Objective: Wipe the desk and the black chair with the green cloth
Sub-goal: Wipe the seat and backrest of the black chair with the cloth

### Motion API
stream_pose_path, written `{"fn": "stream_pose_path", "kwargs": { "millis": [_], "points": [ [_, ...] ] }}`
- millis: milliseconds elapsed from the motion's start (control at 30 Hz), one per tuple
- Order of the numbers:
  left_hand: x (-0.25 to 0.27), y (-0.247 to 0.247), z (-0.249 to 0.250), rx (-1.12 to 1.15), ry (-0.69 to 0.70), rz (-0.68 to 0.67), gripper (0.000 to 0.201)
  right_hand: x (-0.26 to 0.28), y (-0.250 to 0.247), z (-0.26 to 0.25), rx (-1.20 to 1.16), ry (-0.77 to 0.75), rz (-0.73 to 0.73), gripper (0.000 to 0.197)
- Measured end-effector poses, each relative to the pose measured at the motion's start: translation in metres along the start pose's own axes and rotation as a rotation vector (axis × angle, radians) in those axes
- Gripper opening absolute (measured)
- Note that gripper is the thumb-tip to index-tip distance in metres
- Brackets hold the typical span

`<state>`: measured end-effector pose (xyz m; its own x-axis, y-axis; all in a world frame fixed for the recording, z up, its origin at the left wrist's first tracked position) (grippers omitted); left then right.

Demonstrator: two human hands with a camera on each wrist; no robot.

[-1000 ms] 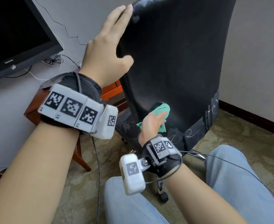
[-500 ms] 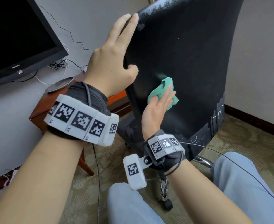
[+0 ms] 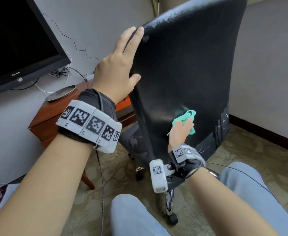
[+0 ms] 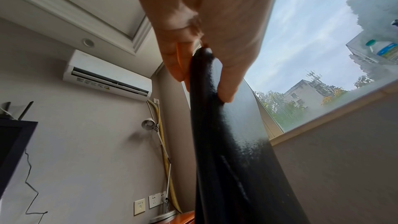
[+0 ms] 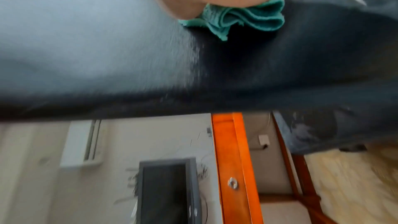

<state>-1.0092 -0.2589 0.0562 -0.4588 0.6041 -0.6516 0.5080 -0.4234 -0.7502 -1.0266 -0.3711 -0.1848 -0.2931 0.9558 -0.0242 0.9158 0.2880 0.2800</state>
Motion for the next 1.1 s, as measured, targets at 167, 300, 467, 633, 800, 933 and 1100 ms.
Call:
{"fn": "stream_pose_path", "kwargs": {
  "millis": [167,300,467,633,800,933,1100],
  "points": [
    [0.000,0.002,-0.001,0.006,-0.007,0.013,0.085,0.049,0.024,-0.006,0.009,-0.192,-0.157,0.057],
    [-0.001,0.003,-0.003,0.023,-0.003,0.016,0.085,0.052,0.039,-0.037,-0.067,-0.326,-0.226,0.060],
    [-0.002,0.004,-0.005,0.035,-0.001,0.013,0.085,0.001,0.032,-0.065,-0.065,-0.420,-0.102,0.061],
    [-0.002,0.004,-0.007,0.049,0.013,0.013,0.085,-0.068,-0.003,-0.045,0.004,-0.257,0.078,0.056],
    [-0.002,0.006,-0.006,0.074,-0.015,0.026,0.088,-0.084,-0.037,0.000,0.126,-0.015,-0.006,0.056],
    [0.001,0.007,-0.006,0.100,-0.042,0.050,0.087,-0.084,-0.055,-0.009,0.068,-0.002,0.067,0.049],
    [0.006,0.008,-0.013,0.131,-0.098,0.077,0.087,-0.089,-0.060,-0.045,-0.007,-0.125,0.141,0.048]
  ]
}}
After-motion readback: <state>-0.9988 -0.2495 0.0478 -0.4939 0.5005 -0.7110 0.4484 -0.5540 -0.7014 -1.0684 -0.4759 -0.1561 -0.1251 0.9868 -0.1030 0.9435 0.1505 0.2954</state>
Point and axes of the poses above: each hand's wrist, its own x-axis away from the middle knuckle, its own y-axis out of the palm, z = x × y, the point moved 4 cm from there along -x, towards the middle knuckle, and after that the axes turned 13 degrees about -y, right-handed, at the moved point
